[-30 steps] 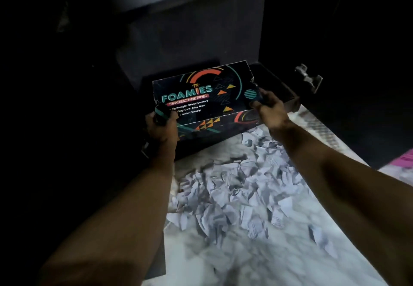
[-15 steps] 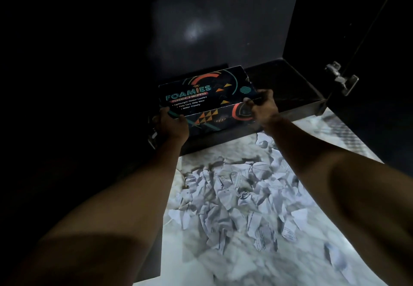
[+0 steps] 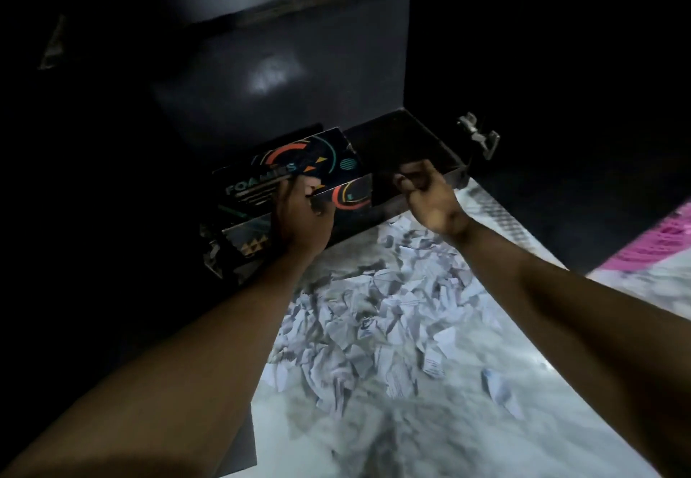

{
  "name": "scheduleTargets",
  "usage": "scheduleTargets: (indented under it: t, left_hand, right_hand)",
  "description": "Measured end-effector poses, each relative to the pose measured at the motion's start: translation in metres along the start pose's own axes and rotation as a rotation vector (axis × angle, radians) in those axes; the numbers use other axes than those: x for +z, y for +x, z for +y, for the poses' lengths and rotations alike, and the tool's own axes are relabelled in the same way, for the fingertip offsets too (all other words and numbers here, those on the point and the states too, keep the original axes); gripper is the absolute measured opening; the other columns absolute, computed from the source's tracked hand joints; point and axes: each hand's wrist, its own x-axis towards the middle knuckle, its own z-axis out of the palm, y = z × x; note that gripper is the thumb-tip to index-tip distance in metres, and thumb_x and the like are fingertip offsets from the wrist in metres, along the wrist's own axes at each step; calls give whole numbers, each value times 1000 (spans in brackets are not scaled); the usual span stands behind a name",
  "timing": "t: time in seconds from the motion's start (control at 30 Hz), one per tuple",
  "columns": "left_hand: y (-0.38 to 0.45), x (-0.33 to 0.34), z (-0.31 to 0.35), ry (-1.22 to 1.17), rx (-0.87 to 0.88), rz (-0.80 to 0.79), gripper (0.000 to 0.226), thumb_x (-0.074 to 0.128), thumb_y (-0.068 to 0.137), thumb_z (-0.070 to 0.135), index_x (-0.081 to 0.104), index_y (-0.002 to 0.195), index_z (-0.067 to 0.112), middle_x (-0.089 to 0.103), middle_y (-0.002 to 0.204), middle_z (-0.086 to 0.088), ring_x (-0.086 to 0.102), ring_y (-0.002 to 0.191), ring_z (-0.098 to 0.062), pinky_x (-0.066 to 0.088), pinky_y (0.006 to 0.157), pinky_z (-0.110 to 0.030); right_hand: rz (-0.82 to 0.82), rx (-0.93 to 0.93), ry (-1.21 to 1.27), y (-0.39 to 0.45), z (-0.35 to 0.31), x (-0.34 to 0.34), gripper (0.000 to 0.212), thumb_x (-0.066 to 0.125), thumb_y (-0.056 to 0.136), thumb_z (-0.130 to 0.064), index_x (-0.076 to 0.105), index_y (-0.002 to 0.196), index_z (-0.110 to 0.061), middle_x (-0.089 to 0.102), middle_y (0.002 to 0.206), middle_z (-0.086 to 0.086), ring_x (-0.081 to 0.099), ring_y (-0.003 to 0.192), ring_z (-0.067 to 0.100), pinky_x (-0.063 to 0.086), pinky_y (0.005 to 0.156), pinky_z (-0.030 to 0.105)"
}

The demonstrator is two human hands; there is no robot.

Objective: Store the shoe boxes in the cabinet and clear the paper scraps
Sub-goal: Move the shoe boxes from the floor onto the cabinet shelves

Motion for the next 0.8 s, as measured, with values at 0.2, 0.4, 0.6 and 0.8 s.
scheduleTargets:
  t: [0.2, 0.4, 0.6, 0.8]
  left_hand:
    - [-41, 40, 73, -51, 258, -458, 24, 71, 82, 12, 70, 107, 14, 70, 95, -4, 69, 91, -23, 54, 82, -33]
    - [-104, 83, 157, -121, 469, -813, 22, 68, 83, 22, 68, 104, 23, 67, 99, 0, 67, 89, -19, 58, 88, -37]
    - [-203, 111, 230, -232, 641, -1067, 23, 69, 81, 16, 70, 101, 27, 69, 94, 3, 67, 85, -13, 53, 78, -23]
    - [-316, 118, 269, -284, 697, -1348, 21, 68, 88, 11, 71, 103, 24, 69, 90, 9, 64, 78, -6, 47, 71, -14]
  right_hand:
    - [9, 22, -45, -99, -7, -111, 19, 61, 102, -21, 62, 120, -15, 65, 94, -5, 61, 74, 14, 49, 62, 18]
    - [116, 101, -187, -221, 18, -229, 25, 60, 103, -33, 65, 123, -18, 72, 114, -1, 70, 97, 20, 56, 88, 33]
    - [408, 275, -235, -360, 61, -312, 19, 62, 103, -27, 70, 115, -15, 76, 105, 1, 72, 87, 16, 57, 82, 33]
    - [787, 443, -271, -489, 93, -336, 14, 59, 103, -24, 72, 102, -20, 76, 101, -5, 71, 90, 12, 59, 81, 37]
